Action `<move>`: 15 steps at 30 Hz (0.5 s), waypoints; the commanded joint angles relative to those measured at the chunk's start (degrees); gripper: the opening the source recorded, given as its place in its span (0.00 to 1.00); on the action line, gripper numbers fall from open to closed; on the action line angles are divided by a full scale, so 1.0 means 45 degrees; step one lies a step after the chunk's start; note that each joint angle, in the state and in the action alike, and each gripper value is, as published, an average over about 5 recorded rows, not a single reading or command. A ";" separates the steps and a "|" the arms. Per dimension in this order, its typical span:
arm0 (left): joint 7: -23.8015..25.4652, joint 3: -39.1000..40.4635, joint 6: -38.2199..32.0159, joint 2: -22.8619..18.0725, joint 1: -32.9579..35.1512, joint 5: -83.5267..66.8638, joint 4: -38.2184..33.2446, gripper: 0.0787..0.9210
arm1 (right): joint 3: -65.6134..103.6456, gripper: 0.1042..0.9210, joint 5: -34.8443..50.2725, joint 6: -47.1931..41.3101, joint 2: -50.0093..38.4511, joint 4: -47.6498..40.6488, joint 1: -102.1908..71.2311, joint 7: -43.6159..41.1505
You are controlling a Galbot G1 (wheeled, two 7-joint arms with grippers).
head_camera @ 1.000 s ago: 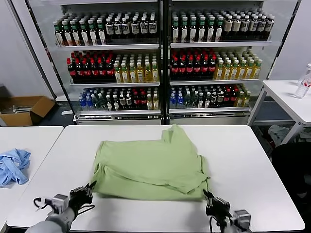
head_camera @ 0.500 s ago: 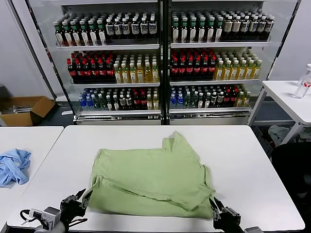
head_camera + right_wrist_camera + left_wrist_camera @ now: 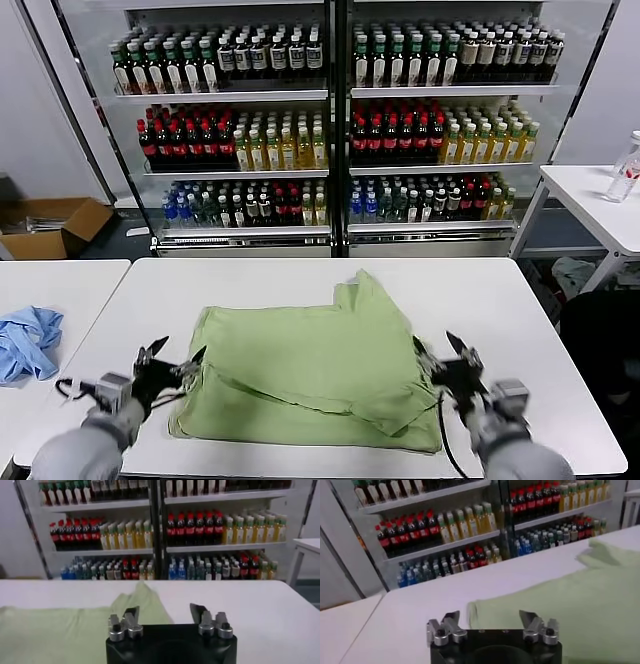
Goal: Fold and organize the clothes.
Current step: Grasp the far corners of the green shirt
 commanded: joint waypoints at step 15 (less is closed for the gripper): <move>0.1588 0.3197 -0.0168 -0.0286 -0.6815 -0.0189 0.7484 0.88 | -0.2297 0.88 -0.0486 0.0729 0.2021 -1.0152 0.7615 -0.0701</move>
